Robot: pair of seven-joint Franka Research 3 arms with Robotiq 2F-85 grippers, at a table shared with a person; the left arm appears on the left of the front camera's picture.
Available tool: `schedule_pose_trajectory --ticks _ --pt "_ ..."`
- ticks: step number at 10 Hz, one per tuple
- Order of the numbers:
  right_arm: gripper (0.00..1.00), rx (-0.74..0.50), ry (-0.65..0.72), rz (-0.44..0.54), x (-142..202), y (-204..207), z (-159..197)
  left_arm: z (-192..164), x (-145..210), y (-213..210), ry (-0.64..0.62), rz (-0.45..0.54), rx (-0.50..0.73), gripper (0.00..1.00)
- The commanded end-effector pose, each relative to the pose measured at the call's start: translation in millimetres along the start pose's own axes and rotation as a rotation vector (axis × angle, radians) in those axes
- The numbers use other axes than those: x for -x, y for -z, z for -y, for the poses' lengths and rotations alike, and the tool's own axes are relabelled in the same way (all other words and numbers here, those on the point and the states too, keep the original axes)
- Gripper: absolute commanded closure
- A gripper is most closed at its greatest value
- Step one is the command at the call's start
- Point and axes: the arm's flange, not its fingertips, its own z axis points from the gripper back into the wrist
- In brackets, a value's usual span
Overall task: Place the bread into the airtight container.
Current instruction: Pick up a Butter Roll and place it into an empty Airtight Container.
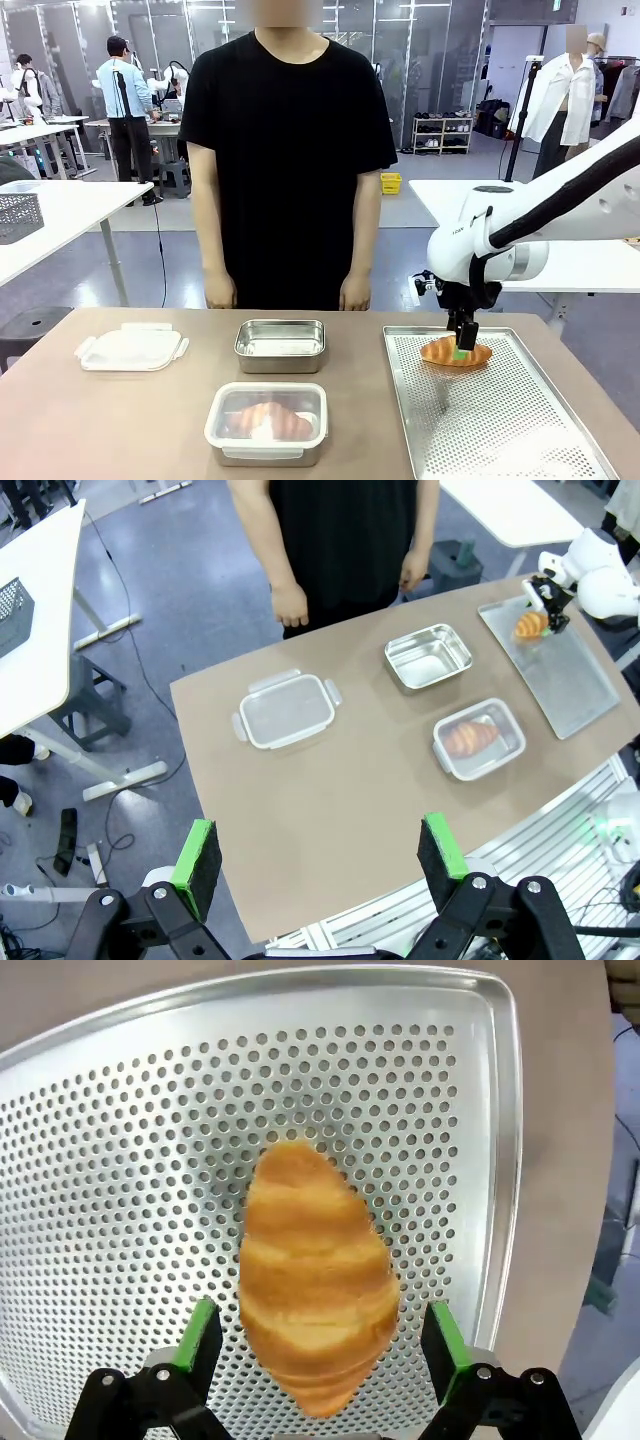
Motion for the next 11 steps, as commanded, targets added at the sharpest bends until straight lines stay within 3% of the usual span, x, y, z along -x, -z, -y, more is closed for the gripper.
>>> schedule_pose_trajectory --ticks 1,6,7,10,11 --pt "0.0 -0.008 0.02 -0.027 -5 8 11 1 -2 -1 0.003 0.001 -0.002 0.0" --pt "0.0 -0.048 0.025 -0.036 1 31 20 1 -2 -1 0.003 0.001 -0.002 0.0" --pt "0.14 -0.041 0.025 -0.038 1 31 20 1 -2 -1 0.003 0.001 -0.002 0.0" --pt "0.4 -0.044 0.024 -0.041 2 25 16 1 -2 -1 0.003 0.001 -0.002 0.0" --pt "0.54 -0.054 0.023 -0.052 1 20 15 1 -2 -1 0.003 0.001 -0.002 0.0"
